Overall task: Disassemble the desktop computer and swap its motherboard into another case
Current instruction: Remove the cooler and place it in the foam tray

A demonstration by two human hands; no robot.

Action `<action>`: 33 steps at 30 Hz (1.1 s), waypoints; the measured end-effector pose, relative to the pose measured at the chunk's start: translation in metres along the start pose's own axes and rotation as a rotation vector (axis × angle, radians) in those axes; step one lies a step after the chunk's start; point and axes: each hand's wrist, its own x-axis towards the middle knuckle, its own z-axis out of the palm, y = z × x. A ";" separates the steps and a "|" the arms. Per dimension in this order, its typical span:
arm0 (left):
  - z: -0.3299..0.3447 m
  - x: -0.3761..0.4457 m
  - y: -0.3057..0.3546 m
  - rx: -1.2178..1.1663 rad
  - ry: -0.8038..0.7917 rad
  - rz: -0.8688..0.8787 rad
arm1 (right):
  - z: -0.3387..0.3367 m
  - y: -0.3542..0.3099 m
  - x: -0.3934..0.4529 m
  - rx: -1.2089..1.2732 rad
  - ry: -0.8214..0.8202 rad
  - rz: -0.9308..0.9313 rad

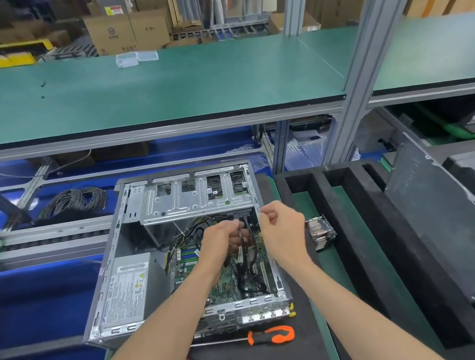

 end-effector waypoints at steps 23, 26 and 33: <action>0.017 0.006 -0.003 -0.246 0.290 -0.158 | 0.034 -0.002 -0.007 -0.154 -0.170 0.000; 0.017 0.005 0.004 -0.371 0.209 -0.188 | 0.032 -0.002 -0.008 -0.104 -0.129 0.024; 0.030 0.017 0.020 -0.159 0.196 -0.232 | 0.027 -0.005 -0.010 -0.007 -0.073 0.040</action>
